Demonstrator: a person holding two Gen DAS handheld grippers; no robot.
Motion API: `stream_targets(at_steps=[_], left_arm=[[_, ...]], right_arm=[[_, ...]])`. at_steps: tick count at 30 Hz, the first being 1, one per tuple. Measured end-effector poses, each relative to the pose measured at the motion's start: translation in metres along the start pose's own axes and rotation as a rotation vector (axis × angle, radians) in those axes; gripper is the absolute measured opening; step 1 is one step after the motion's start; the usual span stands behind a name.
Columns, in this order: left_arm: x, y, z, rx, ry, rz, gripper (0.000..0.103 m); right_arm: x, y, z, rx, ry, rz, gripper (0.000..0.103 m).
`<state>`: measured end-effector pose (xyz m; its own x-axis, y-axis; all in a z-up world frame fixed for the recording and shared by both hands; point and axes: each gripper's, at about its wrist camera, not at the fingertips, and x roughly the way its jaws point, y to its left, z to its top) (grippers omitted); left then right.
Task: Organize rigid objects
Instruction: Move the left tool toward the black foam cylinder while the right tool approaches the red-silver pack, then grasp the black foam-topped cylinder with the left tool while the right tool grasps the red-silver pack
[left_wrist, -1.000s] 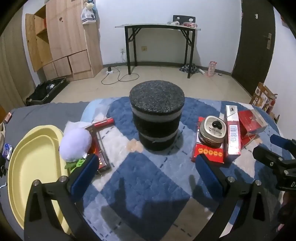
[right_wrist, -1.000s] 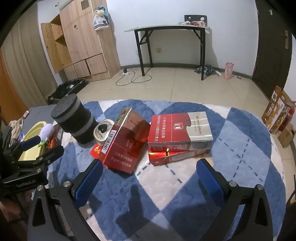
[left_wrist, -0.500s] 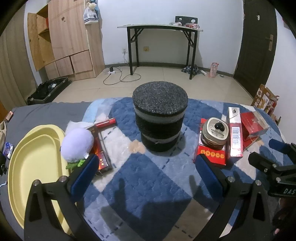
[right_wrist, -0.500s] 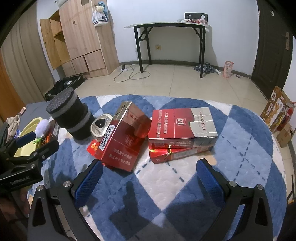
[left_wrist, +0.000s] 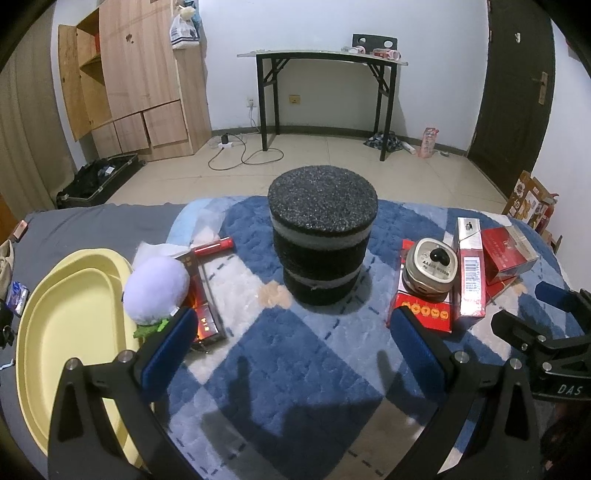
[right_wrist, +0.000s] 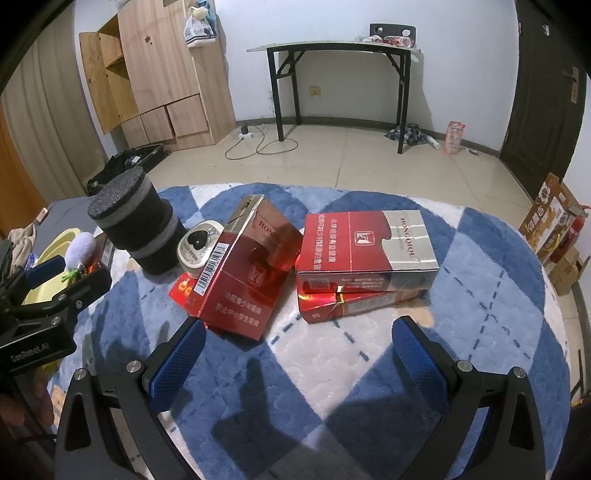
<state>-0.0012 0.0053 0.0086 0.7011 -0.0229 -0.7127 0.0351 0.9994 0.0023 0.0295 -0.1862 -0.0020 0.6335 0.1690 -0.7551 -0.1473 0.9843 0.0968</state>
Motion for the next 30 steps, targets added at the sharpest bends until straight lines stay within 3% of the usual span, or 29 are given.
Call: stream_targets(at_steps=[6,11,14,16,20,25,30], left_arm=[[-0.007,0.020,0.005,0.010,0.001,0.004,0.103],[-0.023,0.073,0.011,-0.126,-0.021,0.024,0.103],[-0.024,0.084,0.011,-0.142,-0.026,0.044,0.103],[-0.022,0.081,0.013,-0.139,-0.033,0.046,0.103],[-0.015,0.054,0.025,-0.095,-0.051,-0.022,0.103],[-0.006,0.015,0.046,0.021,-0.092,-0.033,0.103],[0.004,-0.003,0.046,0.069,-0.079,-0.070,0.103]], right_arm=[[-0.002,-0.002,0.000,0.002,-0.003,0.000,0.103],[-0.007,-0.004,0.001,0.017,-0.020,0.007,0.103],[-0.008,-0.005,0.002,0.023,-0.024,0.006,0.103],[-0.010,-0.006,0.004,0.032,-0.033,0.007,0.103],[-0.016,-0.013,0.007,0.053,-0.077,0.015,0.103],[-0.014,-0.029,0.005,0.078,-0.066,0.009,0.103],[0.001,-0.030,0.010,0.059,-0.055,0.021,0.103]])
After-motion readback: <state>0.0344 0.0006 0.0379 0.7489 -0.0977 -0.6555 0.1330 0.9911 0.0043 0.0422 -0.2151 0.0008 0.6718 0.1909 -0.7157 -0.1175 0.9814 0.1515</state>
